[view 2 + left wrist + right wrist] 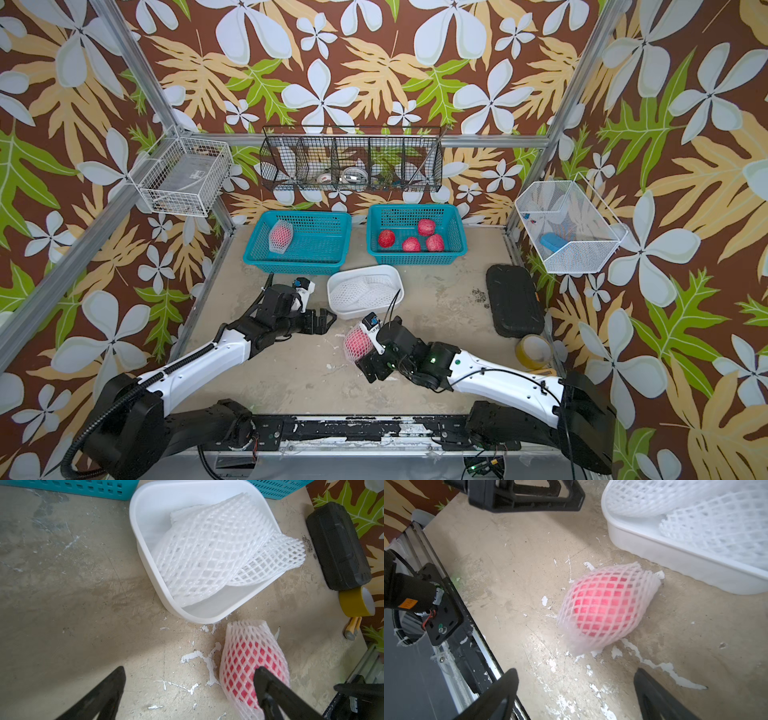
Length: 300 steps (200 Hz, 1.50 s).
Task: Remove foam nets from apples
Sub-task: Remove the foam net from the apple.
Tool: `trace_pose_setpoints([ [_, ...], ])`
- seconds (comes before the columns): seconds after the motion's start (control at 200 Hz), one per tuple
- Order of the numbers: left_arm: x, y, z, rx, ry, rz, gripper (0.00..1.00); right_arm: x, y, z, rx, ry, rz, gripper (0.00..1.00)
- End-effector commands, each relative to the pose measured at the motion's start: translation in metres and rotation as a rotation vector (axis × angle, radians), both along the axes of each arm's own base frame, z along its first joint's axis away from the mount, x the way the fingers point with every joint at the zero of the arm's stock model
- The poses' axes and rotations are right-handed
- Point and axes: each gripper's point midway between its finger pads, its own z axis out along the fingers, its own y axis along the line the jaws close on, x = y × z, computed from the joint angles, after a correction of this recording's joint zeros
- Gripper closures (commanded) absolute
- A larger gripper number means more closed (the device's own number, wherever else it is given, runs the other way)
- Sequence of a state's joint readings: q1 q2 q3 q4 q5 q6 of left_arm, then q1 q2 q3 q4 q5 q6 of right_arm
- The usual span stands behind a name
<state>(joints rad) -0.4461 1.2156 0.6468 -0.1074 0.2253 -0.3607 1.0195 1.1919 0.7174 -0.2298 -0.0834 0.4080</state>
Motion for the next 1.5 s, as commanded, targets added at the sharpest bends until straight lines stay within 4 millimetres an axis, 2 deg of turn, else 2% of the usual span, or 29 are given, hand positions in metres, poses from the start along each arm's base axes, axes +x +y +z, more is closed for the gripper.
trace_pose_setpoints([
  [0.0,0.004,-0.007,0.012,-0.042,-0.043,-0.023,0.02,-0.022,0.017,-0.005,0.001,0.179,0.064,0.09],
  [0.1,-0.001,-0.006,0.015,-0.050,-0.067,-0.034,0.02,-0.019,0.015,-0.017,-0.052,0.194,0.046,0.12],
  [0.135,-0.002,-0.005,0.016,-0.054,-0.075,-0.030,0.02,-0.009,0.010,-0.020,-0.081,0.174,0.005,0.12],
  [0.195,-0.005,-0.004,0.016,-0.062,-0.084,-0.029,0.02,0.009,0.005,-0.014,-0.075,0.169,-0.044,0.12],
  [0.315,-0.009,-0.003,0.013,-0.059,-0.075,-0.034,0.02,0.058,-0.019,0.004,0.034,0.208,-0.237,0.09],
  [0.375,-0.010,-0.002,0.012,-0.056,-0.078,-0.038,0.02,0.073,-0.025,0.006,0.085,0.246,-0.280,0.09],
  [0.51,-0.010,-0.004,0.010,-0.050,-0.077,-0.057,0.02,0.097,-0.016,-0.005,0.015,0.265,-0.285,0.09],
  [0.641,-0.010,-0.007,0.006,-0.051,-0.060,-0.067,0.02,0.118,-0.007,-0.021,0.045,0.327,-0.316,0.09],
  [0.756,-0.011,-0.009,0.004,-0.054,-0.046,-0.078,0.02,0.124,-0.004,-0.037,-0.002,0.367,-0.327,0.11],
  [0.866,-0.012,-0.006,0.001,-0.038,-0.043,-0.074,0.02,0.120,-0.003,-0.047,0.001,0.387,-0.308,0.12],
  [0.966,-0.009,-0.006,-0.001,-0.035,-0.042,-0.070,0.02,0.112,0.007,-0.054,0.024,0.422,-0.265,0.15],
  [1.186,-0.007,-0.010,-0.002,-0.035,-0.028,-0.080,0.03,0.110,0.022,-0.053,0.065,0.414,-0.211,0.21],
  [1.266,-0.006,-0.010,-0.001,-0.034,-0.030,-0.081,0.03,0.108,0.029,-0.053,0.092,0.433,-0.183,0.27],
  [1.376,-0.006,-0.008,0.000,-0.025,-0.032,-0.077,0.03,0.105,0.034,-0.052,0.116,0.449,-0.157,0.44],
  [1.496,-0.007,-0.006,-0.002,-0.019,-0.031,-0.069,0.03,0.101,0.036,-0.038,0.151,0.421,-0.116,0.51],
])
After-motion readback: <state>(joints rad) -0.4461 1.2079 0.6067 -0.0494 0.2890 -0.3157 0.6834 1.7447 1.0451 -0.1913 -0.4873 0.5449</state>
